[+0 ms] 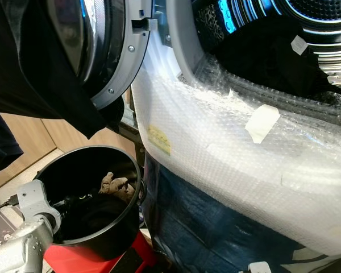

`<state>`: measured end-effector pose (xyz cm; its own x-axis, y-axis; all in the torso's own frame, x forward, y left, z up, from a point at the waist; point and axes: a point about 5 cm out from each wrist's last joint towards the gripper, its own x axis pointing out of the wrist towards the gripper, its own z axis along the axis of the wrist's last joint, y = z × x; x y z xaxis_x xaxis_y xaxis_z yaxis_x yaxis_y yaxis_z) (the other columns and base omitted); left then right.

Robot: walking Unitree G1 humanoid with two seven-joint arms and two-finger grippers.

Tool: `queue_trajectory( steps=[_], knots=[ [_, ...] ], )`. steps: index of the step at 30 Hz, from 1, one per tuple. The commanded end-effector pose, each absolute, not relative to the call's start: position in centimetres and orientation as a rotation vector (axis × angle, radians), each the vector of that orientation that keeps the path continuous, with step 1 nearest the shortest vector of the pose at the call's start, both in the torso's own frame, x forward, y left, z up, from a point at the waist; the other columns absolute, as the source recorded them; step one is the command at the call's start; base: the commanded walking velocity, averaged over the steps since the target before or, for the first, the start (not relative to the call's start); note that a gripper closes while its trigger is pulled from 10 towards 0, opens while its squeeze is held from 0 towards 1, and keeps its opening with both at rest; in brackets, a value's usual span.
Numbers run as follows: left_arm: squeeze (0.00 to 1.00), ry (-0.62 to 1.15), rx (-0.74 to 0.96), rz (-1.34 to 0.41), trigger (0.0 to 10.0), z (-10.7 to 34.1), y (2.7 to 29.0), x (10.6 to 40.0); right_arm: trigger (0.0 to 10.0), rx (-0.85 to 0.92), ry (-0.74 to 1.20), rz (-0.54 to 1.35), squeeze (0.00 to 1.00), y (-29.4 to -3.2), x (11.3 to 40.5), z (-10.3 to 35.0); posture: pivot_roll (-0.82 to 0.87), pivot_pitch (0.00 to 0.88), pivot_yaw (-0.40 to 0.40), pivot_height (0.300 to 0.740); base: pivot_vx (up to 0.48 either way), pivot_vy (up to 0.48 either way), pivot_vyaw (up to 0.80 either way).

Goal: Clothes washing

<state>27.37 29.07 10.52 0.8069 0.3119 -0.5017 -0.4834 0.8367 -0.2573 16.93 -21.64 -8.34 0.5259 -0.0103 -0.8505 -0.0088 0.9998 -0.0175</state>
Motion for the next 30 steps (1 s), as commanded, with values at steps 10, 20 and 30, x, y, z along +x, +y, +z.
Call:
queue_trajectory(
  steps=[10, 20, 30],
  knots=[
    [0.00, 0.536, -0.571, 0.359, 10.0, 13.2, 29.3, 26.7, 10.0, 0.040, 1.032, -0.012, 0.00, -20.2, 16.4, -9.0, 0.11, 0.169, 0.029, 0.740, 0.000, 0.000, 0.00],
    [0.00, 0.631, -0.496, 0.289, 10.0, 13.0, 29.3, 25.9, 10.0, 0.050, 1.040, -0.026, 0.00, -20.5, 16.1, -9.1, 0.11, 0.160, 0.037, 0.740, 0.000, 0.000, 0.00],
    [0.00, 0.845, -0.673, 0.229, 10.0, 11.3, 27.9, 23.9, 10.0, 0.060, 1.048, -0.005, 0.00, -20.2, 16.0, -9.2, 0.11, 0.145, 0.039, 0.740, 0.000, 0.000, 0.00]
  ],
)
